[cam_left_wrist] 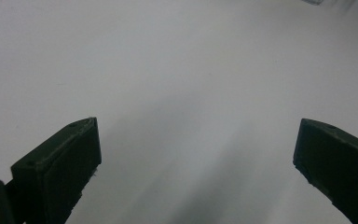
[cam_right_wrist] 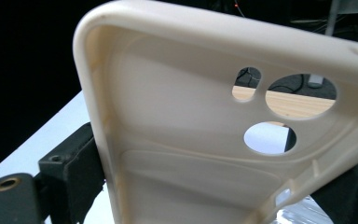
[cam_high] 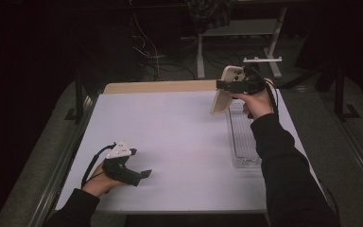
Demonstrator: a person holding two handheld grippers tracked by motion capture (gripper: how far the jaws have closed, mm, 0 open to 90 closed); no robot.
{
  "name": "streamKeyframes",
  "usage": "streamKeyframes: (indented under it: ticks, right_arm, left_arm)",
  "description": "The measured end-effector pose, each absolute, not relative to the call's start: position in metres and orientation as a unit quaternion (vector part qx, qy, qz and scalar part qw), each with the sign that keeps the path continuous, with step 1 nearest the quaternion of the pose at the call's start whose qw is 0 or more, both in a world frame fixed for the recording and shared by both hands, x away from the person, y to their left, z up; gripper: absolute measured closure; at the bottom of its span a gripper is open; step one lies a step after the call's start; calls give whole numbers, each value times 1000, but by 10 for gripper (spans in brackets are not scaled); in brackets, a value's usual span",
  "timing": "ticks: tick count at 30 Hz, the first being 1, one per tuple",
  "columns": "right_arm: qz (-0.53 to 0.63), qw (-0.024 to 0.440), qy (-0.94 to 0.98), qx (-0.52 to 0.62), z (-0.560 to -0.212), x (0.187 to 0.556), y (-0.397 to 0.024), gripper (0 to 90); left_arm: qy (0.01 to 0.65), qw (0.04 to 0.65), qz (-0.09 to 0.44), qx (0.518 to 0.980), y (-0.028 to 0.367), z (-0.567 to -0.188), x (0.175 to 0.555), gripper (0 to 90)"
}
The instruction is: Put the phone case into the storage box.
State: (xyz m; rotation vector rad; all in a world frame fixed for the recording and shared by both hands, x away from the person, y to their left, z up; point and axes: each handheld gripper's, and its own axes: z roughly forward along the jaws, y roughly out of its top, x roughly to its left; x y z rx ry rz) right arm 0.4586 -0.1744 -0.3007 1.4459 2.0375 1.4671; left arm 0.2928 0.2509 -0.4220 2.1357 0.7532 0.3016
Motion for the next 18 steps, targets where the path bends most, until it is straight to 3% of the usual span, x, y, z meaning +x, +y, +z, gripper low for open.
streamKeyframes:
  ticks: [18]
  right_arm:
    - [477, 150, 676, 541, -314, 472, -214, 80]
  left_arm:
    - [301, 421, 115, 848, 249, -422, 292, 4]
